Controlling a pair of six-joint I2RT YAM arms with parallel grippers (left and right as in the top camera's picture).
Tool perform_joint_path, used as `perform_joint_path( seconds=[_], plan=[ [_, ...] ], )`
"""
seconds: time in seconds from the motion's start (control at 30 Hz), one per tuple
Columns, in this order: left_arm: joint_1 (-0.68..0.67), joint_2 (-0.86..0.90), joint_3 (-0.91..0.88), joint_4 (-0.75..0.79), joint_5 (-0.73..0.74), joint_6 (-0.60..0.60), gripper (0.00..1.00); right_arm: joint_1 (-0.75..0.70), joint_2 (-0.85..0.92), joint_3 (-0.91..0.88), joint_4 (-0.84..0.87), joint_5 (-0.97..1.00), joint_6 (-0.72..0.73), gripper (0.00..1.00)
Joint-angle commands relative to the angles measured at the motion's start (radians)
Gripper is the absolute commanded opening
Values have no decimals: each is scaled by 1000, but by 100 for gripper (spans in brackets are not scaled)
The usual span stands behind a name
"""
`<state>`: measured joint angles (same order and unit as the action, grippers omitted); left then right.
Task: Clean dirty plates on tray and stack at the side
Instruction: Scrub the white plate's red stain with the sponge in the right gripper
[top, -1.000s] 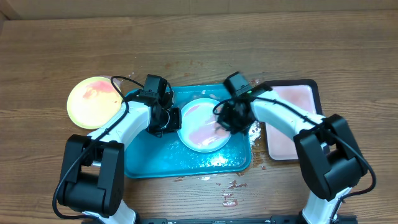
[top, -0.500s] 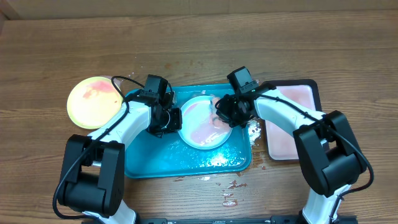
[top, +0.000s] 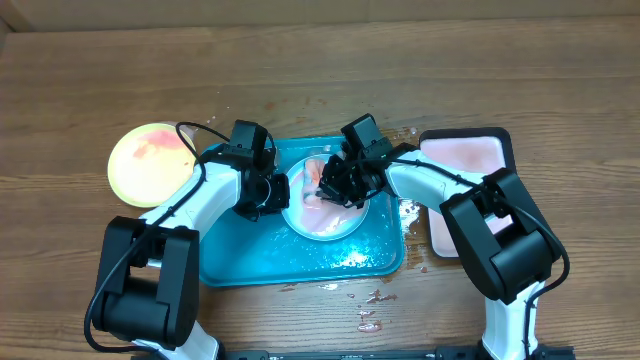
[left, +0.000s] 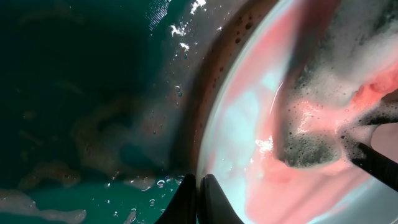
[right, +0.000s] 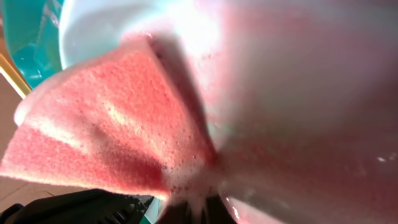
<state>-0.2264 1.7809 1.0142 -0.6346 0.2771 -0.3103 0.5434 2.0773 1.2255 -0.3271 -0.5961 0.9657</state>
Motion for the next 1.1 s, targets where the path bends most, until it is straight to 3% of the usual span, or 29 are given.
perform_joint_path(
  seconds=[0.0,0.1,0.2,0.33,0.7,0.87,1.07],
  plan=[
    [-10,10,-13,4,37,27,4,31,77,-29,23,-33,-11,4],
    [-10,10,-13,3,37,27,4,-1,77,-26,-23,55,13,4],
    [-10,10,-13,3,36,27,5,-73,77,-5,-224,218,30,4],
    [-10,10,-13,4,30,27,4,-156,77,26,-439,296,22,4],
    [-10,10,-13,4,31,27,4,-200,77,154,-741,489,-108,4],
    [-10,10,-13,4,30,27,5,-187,77,273,-847,580,-299,4],
    [-10,10,-13,5,30,27,5,-127,77,320,-840,512,-590,4]
  ],
)
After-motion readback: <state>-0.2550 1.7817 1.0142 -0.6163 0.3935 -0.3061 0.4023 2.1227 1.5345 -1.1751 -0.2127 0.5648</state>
